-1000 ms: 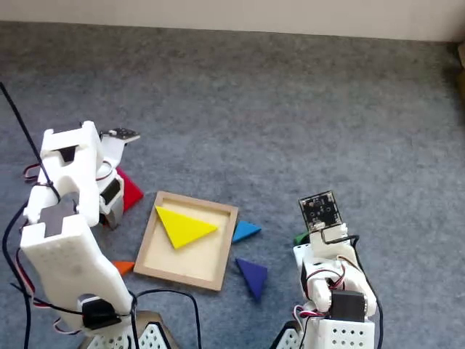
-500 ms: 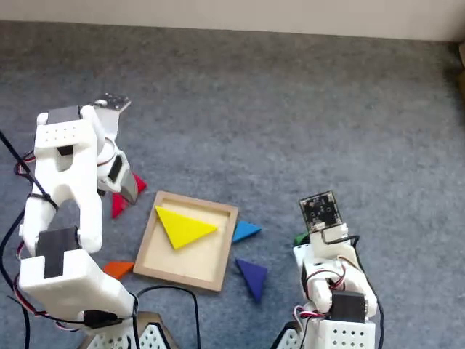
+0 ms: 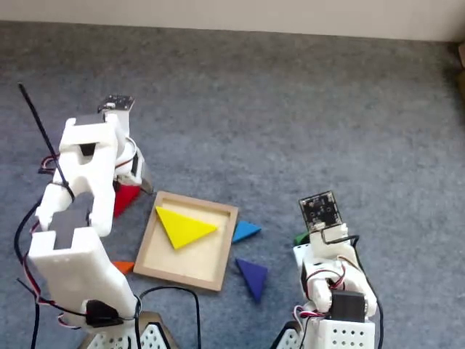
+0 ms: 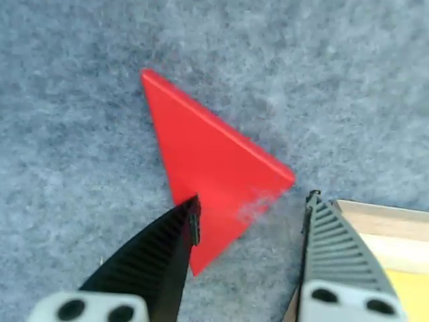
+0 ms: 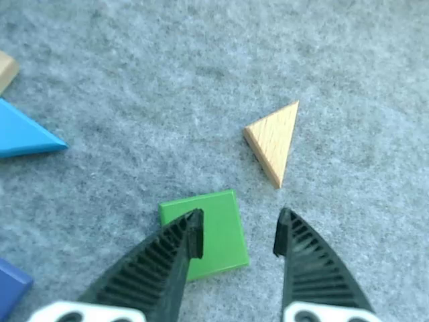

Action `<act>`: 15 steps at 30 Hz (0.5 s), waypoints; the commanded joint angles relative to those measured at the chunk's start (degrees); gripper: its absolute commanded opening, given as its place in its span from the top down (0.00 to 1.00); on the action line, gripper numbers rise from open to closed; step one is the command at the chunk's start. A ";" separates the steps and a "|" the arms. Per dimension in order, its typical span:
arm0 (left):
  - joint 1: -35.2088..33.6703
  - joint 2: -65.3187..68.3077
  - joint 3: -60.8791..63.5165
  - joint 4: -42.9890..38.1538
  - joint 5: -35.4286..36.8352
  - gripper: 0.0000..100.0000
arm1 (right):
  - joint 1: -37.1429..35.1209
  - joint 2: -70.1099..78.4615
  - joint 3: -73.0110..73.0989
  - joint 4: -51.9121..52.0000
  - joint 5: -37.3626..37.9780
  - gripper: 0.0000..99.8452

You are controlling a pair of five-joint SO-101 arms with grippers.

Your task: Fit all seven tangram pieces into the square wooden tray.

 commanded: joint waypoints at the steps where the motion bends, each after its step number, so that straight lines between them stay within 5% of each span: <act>1: 0.57 0.66 -2.86 0.44 0.44 0.74 | 0.75 -0.75 5.32 0.40 0.70 0.82; 15: -0.40 -1.01 -15.69 12.75 0.44 0.74 | 0.75 -0.75 5.32 0.40 0.70 0.82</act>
